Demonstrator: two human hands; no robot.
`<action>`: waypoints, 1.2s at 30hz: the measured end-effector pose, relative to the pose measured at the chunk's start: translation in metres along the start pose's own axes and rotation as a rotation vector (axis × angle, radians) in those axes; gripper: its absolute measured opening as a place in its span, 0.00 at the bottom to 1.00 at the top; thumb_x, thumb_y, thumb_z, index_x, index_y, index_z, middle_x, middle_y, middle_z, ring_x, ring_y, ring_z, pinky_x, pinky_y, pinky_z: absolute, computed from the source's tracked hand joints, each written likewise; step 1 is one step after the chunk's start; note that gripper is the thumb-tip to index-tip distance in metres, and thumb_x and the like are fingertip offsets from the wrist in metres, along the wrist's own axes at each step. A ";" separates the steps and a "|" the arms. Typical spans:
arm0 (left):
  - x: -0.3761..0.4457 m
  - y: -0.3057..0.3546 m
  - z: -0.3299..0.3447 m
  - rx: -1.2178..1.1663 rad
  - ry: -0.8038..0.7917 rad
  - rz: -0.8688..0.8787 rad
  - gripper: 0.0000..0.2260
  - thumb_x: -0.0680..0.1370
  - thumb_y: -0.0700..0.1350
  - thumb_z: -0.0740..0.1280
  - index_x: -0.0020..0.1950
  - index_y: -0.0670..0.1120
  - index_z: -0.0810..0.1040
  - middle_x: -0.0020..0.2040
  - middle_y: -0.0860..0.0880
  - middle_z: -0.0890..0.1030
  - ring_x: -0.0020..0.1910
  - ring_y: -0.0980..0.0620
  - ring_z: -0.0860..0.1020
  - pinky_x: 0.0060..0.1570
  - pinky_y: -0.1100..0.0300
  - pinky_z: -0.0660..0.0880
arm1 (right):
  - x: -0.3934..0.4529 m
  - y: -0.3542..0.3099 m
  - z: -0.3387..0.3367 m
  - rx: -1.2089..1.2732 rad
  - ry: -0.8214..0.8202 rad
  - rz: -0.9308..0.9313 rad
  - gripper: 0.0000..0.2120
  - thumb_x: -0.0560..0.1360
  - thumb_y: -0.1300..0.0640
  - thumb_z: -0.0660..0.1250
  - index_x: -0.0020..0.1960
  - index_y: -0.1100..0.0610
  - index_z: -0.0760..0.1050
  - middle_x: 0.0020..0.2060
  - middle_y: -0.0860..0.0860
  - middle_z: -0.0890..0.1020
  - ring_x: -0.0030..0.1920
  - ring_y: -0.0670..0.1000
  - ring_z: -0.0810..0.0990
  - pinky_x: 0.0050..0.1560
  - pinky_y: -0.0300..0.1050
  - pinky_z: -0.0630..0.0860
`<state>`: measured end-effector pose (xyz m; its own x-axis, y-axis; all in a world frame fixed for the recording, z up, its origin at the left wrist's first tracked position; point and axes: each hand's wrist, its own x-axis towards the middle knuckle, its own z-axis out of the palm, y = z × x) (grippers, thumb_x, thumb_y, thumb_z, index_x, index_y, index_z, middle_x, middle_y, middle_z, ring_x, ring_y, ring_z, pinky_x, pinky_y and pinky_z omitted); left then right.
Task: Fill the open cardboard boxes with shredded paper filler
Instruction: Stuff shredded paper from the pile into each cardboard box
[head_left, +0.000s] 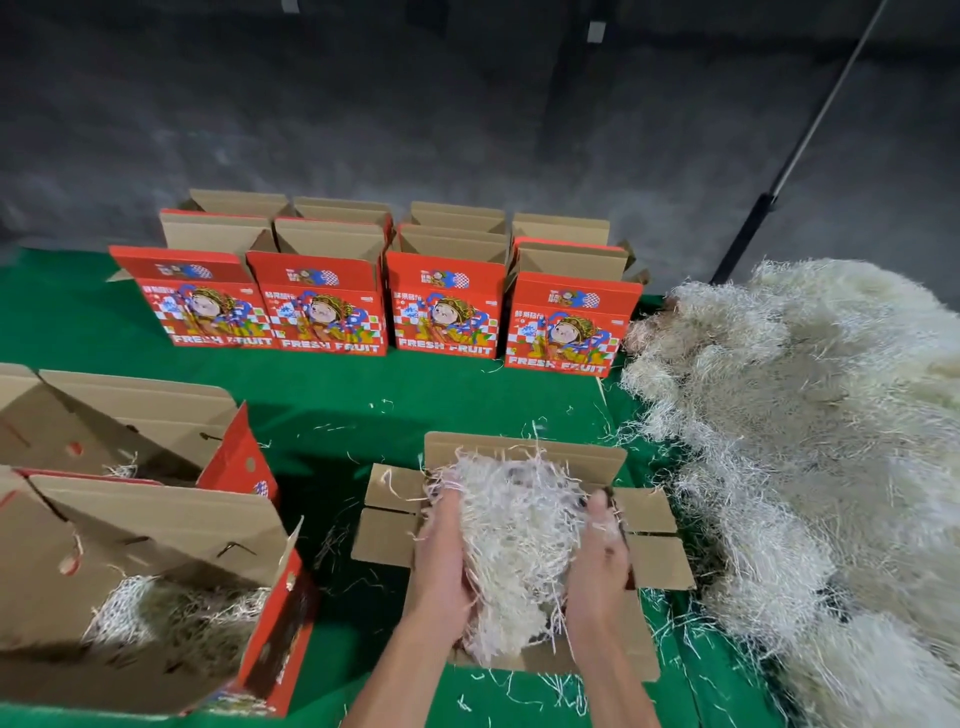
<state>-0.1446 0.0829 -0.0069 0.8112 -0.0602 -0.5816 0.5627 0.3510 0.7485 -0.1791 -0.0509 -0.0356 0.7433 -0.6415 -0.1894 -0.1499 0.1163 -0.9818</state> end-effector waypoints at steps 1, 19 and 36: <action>-0.003 -0.005 0.007 0.119 -0.032 0.002 0.35 0.71 0.70 0.66 0.73 0.53 0.69 0.68 0.54 0.72 0.69 0.47 0.71 0.70 0.42 0.67 | -0.004 0.001 0.007 -0.051 -0.097 -0.009 0.16 0.80 0.37 0.62 0.59 0.46 0.72 0.37 0.39 0.76 0.36 0.38 0.73 0.47 0.40 0.73; 0.021 -0.003 0.013 0.082 0.134 0.058 0.09 0.77 0.55 0.72 0.39 0.55 0.77 0.33 0.63 0.73 0.31 0.64 0.72 0.36 0.71 0.74 | 0.015 -0.003 0.016 -0.142 -0.030 -0.032 0.20 0.79 0.54 0.70 0.30 0.57 0.70 0.17 0.44 0.67 0.18 0.44 0.62 0.20 0.37 0.58; 0.028 0.023 -0.006 0.162 0.133 0.134 0.42 0.67 0.67 0.74 0.74 0.48 0.67 0.70 0.49 0.74 0.59 0.49 0.77 0.56 0.53 0.77 | 0.012 -0.002 0.009 -0.042 0.031 -0.086 0.19 0.82 0.40 0.55 0.45 0.53 0.73 0.30 0.39 0.74 0.31 0.45 0.70 0.29 0.33 0.70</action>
<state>-0.1100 0.0948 -0.0080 0.8586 0.1040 -0.5020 0.4779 0.1922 0.8571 -0.1641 -0.0518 -0.0363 0.7345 -0.6708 -0.1031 -0.1140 0.0278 -0.9931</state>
